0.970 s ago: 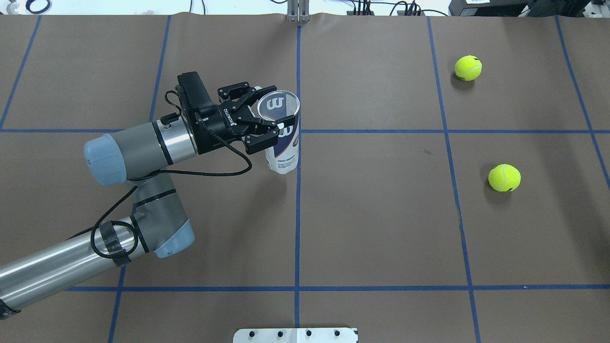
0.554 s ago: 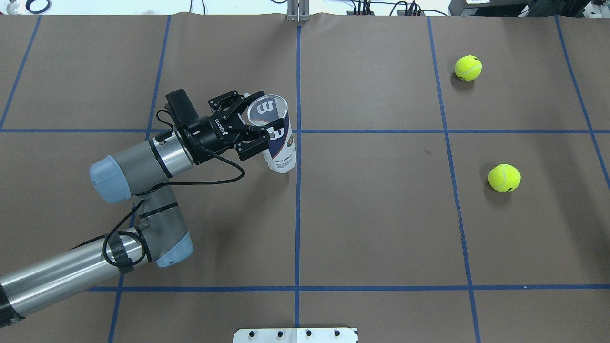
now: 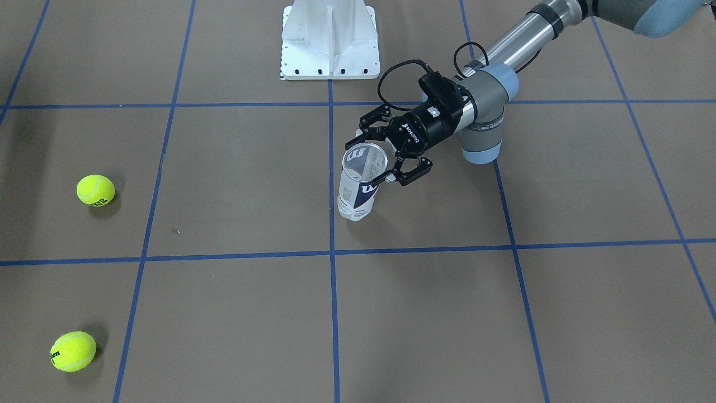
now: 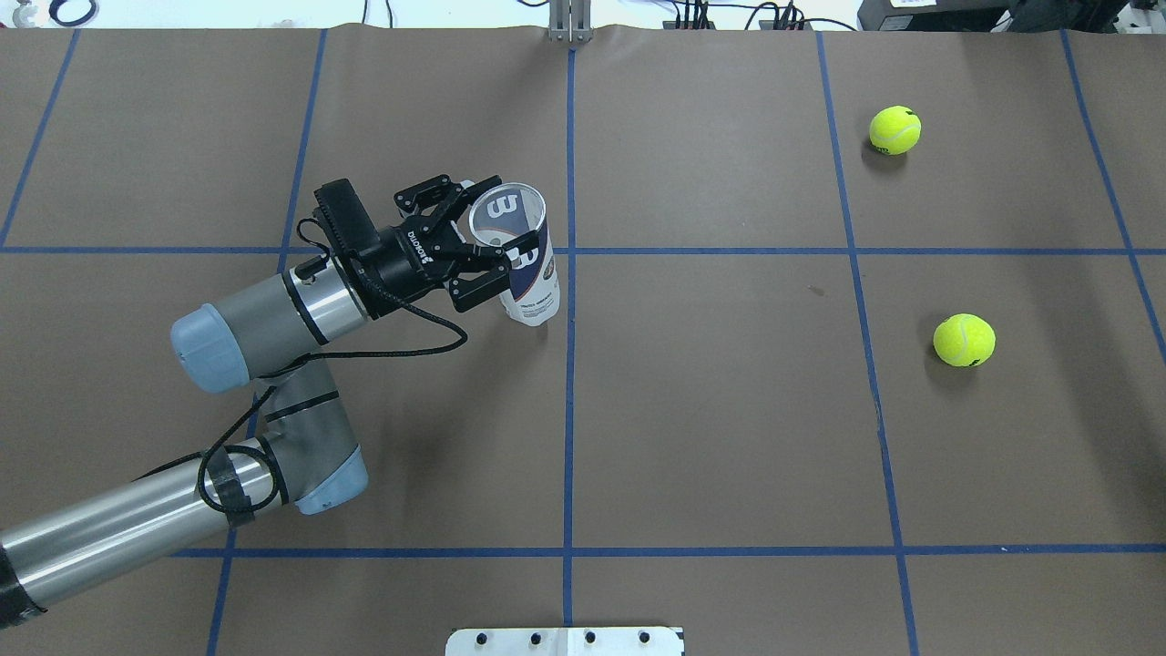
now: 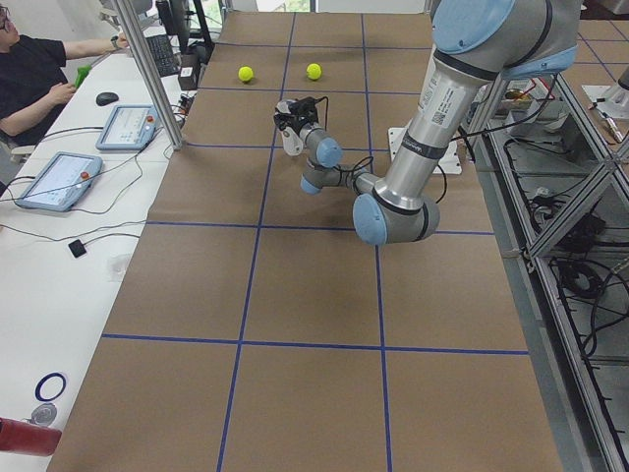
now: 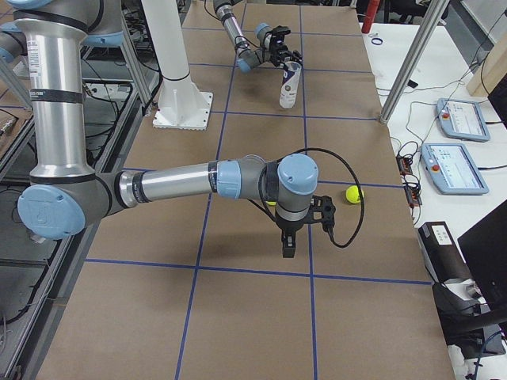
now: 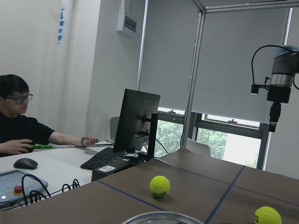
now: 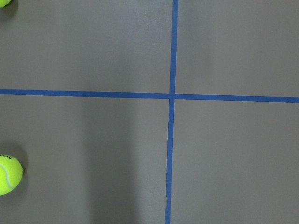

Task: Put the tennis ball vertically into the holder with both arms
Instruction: 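Lower the upright can onto the table with the left gripper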

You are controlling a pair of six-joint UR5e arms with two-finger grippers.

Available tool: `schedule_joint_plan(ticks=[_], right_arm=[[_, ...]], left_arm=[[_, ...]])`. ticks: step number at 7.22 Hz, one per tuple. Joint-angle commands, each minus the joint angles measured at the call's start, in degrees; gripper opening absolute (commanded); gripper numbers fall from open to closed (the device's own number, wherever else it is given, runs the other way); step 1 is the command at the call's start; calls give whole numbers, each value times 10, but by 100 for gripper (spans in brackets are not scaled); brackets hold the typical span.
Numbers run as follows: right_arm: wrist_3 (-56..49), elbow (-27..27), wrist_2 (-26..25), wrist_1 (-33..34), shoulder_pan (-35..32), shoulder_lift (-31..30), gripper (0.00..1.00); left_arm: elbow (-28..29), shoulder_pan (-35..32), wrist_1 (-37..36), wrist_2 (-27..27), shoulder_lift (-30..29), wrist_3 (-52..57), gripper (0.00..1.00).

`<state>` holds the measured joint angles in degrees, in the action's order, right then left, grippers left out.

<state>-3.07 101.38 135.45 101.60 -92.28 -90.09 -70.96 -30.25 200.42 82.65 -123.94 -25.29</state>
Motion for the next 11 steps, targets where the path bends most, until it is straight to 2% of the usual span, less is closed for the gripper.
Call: schedule_joint_plan(ticks=[1,2,4,8,9,11], right_arm=[[0,0,0,0,0,0,99],[0,0,0,0,0,0,99],[0,-1,0,0,0,0,99],[0,-2,0,0,0,-1,99],[0,-2,0,0,0,-1,99],[1,-2,0,0,0,-1,99]], left_arm=[[0,-2,-6,1,1,2,54],[1,-2,-9,6,1,2,55],[-1,-2,-24,9,1,2,64],[-1,1,-23,8,4,2,70],[-1,1,-22,7,4,2,87],[-1,1,-21,7,4,2,98]])
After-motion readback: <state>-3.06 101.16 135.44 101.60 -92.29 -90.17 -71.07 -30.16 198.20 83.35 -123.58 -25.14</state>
